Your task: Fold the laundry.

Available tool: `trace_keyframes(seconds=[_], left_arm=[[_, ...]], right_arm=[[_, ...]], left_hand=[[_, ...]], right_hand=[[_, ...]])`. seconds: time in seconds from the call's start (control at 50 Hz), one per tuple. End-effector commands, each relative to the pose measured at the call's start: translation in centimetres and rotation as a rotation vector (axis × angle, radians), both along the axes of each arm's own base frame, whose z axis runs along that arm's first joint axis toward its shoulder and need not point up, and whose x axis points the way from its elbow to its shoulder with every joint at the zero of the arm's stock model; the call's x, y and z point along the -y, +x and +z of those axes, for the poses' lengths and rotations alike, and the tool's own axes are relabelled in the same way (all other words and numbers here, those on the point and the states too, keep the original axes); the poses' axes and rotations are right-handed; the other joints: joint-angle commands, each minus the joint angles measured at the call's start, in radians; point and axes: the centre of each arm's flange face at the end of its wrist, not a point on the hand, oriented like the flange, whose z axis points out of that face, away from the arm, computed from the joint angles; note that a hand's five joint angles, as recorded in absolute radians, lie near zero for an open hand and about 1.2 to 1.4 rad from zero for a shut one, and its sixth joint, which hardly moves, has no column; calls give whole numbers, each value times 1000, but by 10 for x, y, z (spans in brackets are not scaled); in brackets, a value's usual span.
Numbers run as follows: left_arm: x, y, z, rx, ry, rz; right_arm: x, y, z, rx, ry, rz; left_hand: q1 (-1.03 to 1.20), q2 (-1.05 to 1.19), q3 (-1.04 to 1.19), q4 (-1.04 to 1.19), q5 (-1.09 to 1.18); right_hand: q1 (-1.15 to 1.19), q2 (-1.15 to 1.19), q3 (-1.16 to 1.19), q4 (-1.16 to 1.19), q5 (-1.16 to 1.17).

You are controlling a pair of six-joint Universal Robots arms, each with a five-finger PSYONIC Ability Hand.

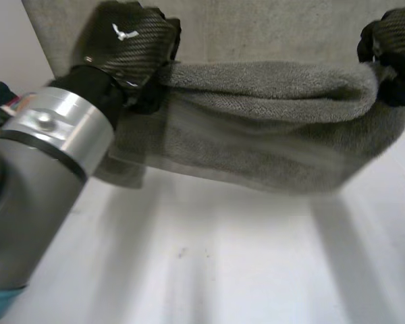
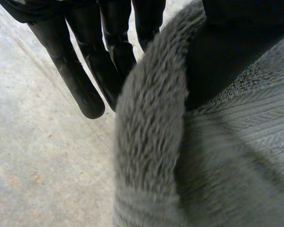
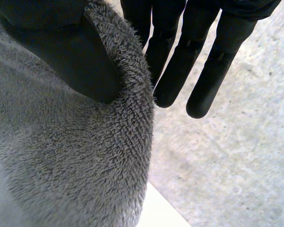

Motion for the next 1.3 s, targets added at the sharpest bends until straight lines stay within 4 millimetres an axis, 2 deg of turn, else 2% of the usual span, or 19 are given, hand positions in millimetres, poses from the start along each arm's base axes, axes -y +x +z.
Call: trace_keyframes(seconds=[0.02, 0.1, 0.12, 0.24, 0.26, 0.28, 0.34, 0.36, 0.42, 0.44, 0.5, 0.58, 0.68, 0.8, 0.82, 0.9, 1.02, 1.08, 1.3], left_arm=[[7, -3, -12, 51, 63, 3], [30, -20, -47, 115, 141, 8], [40, -29, -65, 144, 174, 3], [76, -57, -122, 205, 256, 0], [80, -60, -128, 210, 262, 0], [88, -68, -143, 222, 274, -2], [100, -76, -157, 225, 279, 5], [107, -80, -159, 217, 268, 17], [112, -82, -153, 200, 248, 32], [115, -80, -150, 192, 244, 50], [119, -73, -150, 192, 251, 87], [123, -45, -121, 163, 235, 174], [100, -12, -111, 171, 281, 215], [61, 9, -127, 169, 392, 202], [56, 11, -130, 166, 411, 199], [35, 14, -148, 134, 501, 172], [26, 0, -165, 72, 524, 101], [35, -8, -178, 60, 504, 98], [66, -30, -208, 121, 457, 102]], right_arm=[[23, 8, -9, -30, 34, 10], [47, 21, -32, -67, 92, 37], [56, 28, -44, -83, 114, 43], [101, 49, -91, -105, 120, -17], [109, 51, -99, -106, 112, -37], [126, 51, -112, -104, 86, -92], [147, 53, -133, -99, 45, -157], [158, 54, -145, -100, 17, -193], [169, 54, -161, -113, -16, -229], [171, 54, -167, -128, -30, -247], [169, 54, -170, -142, -26, -248], [152, 54, -167, -158, -1, -234], [95, 67, -144, -181, 41, -150], [45, 72, -159, -262, 213, -50], [32, 77, -165, -266, 264, -10], [11, 88, -174, -207, 363, 78], [6, 100, -191, -103, 463, 175], [13, 111, -216, -76, 491, 211], [38, 136, -251, -29, 346, 217]], left_hand=[[279, 201, 208, 200, 259], [279, 201, 208, 200, 259], [279, 201, 208, 200, 259], [242, 164, 171, 162, 222], [201, 123, 129, 121, 181], [38, -40, -34, -42, 17], [-353, -431, -424, -433, -373], [-639, -717, -711, -719, -659], [-888, -966, -959, -968, -908], [-929, -1007, -1001, -1009, -950], [-930, -1008, -1001, -1010, -950], [-921, -999, -992, -1001, -941], [-912, -990, -984, -992, -932], [-883, -961, -954, -963, -903], [-877, -955, -948, -957, -897], [-850, -928, -922, -930, -871], [-827, -905, -898, -907, -847], [-751, -829, -822, -831, -771], [-507, -585, -579, -587, -528]], right_hand=[[282, 216, 202, 200, 233], [282, 216, 202, 200, 233], [282, 216, 202, 200, 233], [282, 216, 202, 200, 233], [282, 216, 202, 200, 233], [282, 216, 202, 200, 233], [282, 216, 202, 200, 233], [-57, -123, -137, -139, -106], [-921, -987, -1001, -1003, -970], [-940, -1006, -1020, -1022, -988], [-940, -1006, -1020, -1022, -988], [-940, -1006, -1020, -1022, -988], [-940, -1006, -1020, -1022, -988], [-839, -905, -919, -921, -887], [-780, -847, -861, -862, -829], [-557, -624, -638, -639, -606], [-553, -620, -634, -636, -602], [-556, -623, -637, -639, -605], [-551, -617, -631, -633, -599]])
